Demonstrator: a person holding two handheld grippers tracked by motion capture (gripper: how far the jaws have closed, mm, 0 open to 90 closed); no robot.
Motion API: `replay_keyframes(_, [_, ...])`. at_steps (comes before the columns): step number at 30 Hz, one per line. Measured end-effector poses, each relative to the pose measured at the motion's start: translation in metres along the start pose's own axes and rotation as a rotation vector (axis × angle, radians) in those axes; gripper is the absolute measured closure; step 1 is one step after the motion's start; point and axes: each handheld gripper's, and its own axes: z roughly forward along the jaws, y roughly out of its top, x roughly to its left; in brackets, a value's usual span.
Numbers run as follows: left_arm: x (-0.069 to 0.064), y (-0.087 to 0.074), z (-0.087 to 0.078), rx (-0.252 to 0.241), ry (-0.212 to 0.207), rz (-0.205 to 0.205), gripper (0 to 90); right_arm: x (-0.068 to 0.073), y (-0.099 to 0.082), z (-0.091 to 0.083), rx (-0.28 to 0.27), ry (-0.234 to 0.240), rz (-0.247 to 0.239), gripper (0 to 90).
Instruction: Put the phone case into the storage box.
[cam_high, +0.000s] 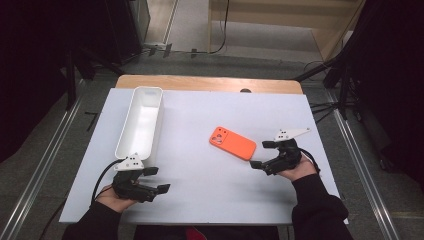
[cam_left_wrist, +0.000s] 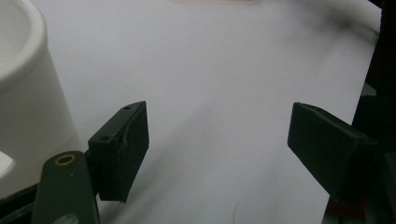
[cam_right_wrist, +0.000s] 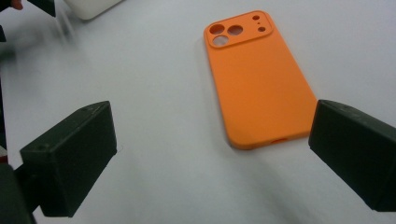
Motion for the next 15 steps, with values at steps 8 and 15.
replay_keyframes(8, [0.001, 0.0, 0.0, 0.001, -0.003, 0.0, 20.9, -0.001, 0.011, 0.008, 0.031, 0.007, -0.029, 0.0])
replay_keyframes(15, [0.0, 0.0, 0.0, -0.001, -0.017, -0.009, 20.9, -0.004, 0.021, 0.012, 0.028, 0.011, -0.045, 0.0])
